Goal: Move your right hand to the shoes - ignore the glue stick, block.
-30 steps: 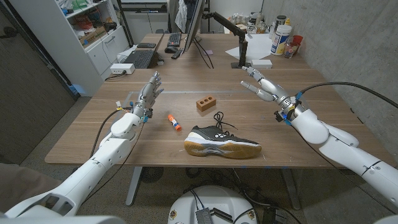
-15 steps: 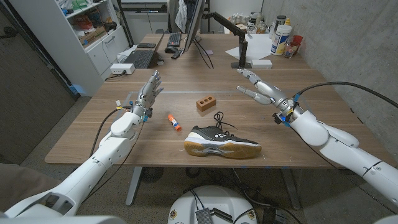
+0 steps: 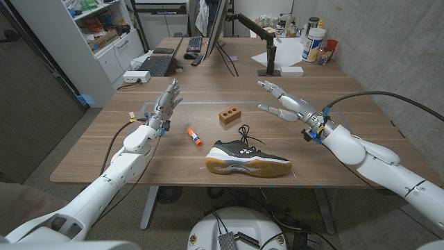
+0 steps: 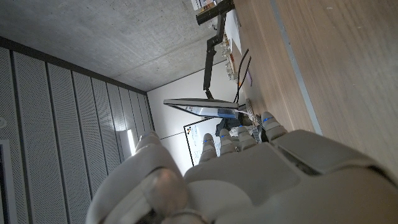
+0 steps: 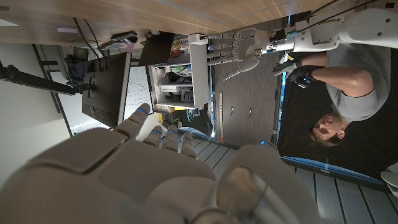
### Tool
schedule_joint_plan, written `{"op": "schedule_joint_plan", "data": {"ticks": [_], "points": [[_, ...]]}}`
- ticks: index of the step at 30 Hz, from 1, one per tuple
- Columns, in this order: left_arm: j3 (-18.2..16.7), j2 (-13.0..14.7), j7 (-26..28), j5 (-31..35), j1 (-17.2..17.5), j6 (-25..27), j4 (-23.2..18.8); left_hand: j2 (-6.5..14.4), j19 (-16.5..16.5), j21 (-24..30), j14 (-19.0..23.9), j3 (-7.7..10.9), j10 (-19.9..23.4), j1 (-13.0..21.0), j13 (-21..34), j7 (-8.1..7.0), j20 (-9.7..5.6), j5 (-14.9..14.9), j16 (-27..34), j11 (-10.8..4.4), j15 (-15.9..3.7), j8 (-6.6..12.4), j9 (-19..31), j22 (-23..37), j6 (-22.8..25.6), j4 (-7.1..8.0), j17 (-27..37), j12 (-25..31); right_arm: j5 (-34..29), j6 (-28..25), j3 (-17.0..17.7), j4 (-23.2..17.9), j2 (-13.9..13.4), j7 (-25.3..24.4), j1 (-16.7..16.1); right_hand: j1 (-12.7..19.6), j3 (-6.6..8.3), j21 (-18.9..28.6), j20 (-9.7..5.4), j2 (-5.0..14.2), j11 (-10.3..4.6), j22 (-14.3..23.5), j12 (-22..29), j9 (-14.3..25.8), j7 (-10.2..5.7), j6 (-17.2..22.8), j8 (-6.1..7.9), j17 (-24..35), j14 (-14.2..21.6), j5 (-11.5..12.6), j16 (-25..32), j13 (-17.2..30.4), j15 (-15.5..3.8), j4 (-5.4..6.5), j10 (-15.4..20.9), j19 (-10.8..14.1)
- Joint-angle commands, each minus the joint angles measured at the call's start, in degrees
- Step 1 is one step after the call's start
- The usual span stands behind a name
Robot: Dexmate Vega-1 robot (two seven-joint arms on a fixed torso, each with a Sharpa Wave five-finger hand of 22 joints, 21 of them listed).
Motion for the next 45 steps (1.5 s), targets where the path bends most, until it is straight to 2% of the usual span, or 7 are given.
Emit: {"op": "schedule_joint_plan", "data": {"ticks": [1,10,23,28,30,41,45], "points": [[0.1,-0.3,-0.9,-0.2,-0.4,-0.6,0.9,0.0,-0.3,0.2,-0.7,-0.09,-0.4,0.4,0.3,0.12,0.25,0.0,0.2,0.01,-0.02,-0.21,0.1,0.2,0.0,-0.27,0.3,0.0,-1.7,0.6,-0.3,-1.2,0.0,1.1,-0.2,0.5,0.02,0.2,0.28,-0.09,-0.01,0.1,-0.2,0.1,-0.05,-0.5,-0.21,0.2,-0.3,-0.1,0.3,0.3,-0.9,-0.45,-0.5,0.0],[0.1,-0.3,-0.8,-0.5,0.2,-0.5,0.8,0.1,-0.4,0.2,-0.7,-0.07,-0.4,0.3,0.3,0.2,0.25,0.0,0.2,-0.14,0.02,-0.23,0.1,0.2,-0.1,-0.3,0.3,0.0,-4.8,0.5,-0.4,-2.4,-0.6,1.5,0.2,0.8,0.04,0.1,0.46,-0.07,-0.05,0.1,-0.2,0.1,-0.15,-0.7,-0.12,0.2,-0.7,-0.1,0.2,0.3,-0.82,-0.6,-0.6,-0.3],[0.1,-0.2,0.0,0.1,0.6,-0.8,0.1,0.1,-0.4,0.2,-0.7,-0.03,-0.4,0.3,0.3,0.21,0.25,0.0,0.2,-0.16,-0.01,-0.21,0.1,0.2,0.0,-0.36,0.3,0.0,-7.1,3.2,-0.7,-2.6,-0.9,1.2,0.6,1.0,0.09,0.1,0.48,0.04,-0.08,0.1,-0.2,0.1,-0.14,-0.9,-0.08,0.2,-0.7,-0.2,0.2,0.3,-0.82,-0.71,-0.8,-0.5],[0.2,-0.2,0.1,0.2,0.6,-0.6,-0.2,0.1,-0.4,0.2,-0.7,-0.02,-0.3,0.3,0.3,0.3,0.25,0.0,0.2,-0.09,-0.01,-0.2,0.1,0.2,0.1,-0.38,0.3,0.1,-9.8,4.0,-0.3,-3.1,-1.1,0.0,0.2,1.2,0.12,0.1,0.45,0.12,-0.07,0.1,-0.1,0.1,-0.19,-0.9,-0.02,0.2,-0.5,-0.2,0.3,0.3,-0.89,-0.77,-0.7,-0.4],[0.2,-0.2,0.1,0.3,0.6,-0.7,-0.2,0.1,-0.4,0.2,-0.7,-0.01,-0.4,0.3,0.3,0.36,0.25,0.0,0.2,-0.54,-0.03,-0.2,0.1,0.2,0.1,-0.4,0.3,0.1,-11.8,4.1,0.0,-3.6,-1.4,-0.8,-0.2,1.3,0.16,0.1,0.44,0.19,-0.31,0.1,0.0,0.1,-0.47,-0.6,0.14,0.2,-0.4,-0.2,0.4,0.3,-0.94,-0.83,-0.6,-0.4],[0.2,-0.2,0.7,0.5,0.9,-0.4,-1.0,0.1,-0.4,0.2,-0.7,0.02,-0.4,0.2,0.3,0.43,0.25,0.0,0.2,-0.38,-0.01,-0.18,0.1,0.2,0.2,-0.45,0.3,0.1,-14.9,4.7,-0.4,-4.3,-2.1,-1.0,-0.3,1.6,0.27,0.2,0.55,0.41,-0.62,0.1,0.0,0.2,-0.74,-0.5,0.26,0.3,-0.3,-0.3,0.4,0.3,-1.13,-0.97,-0.6,-0.3],[0.3,0.1,1.0,0.7,1.2,-0.1,-1.7,0.1,-0.4,0.2,-0.7,0.04,-0.4,0.2,0.3,0.49,0.24,0.0,0.2,-0.37,-0.03,-0.2,0.1,0.2,0.1,-0.47,0.3,0.1,-15.9,5.6,-0.6,-5.0,-2.9,-0.7,-0.3,1.8,0.35,0.4,0.12,0.6,-0.49,0.1,-0.1,0.2,-0.81,-0.8,0.18,0.3,-0.5,-0.3,0.3,0.3,-1.1,-1.04,-1.1,0.3]]}}
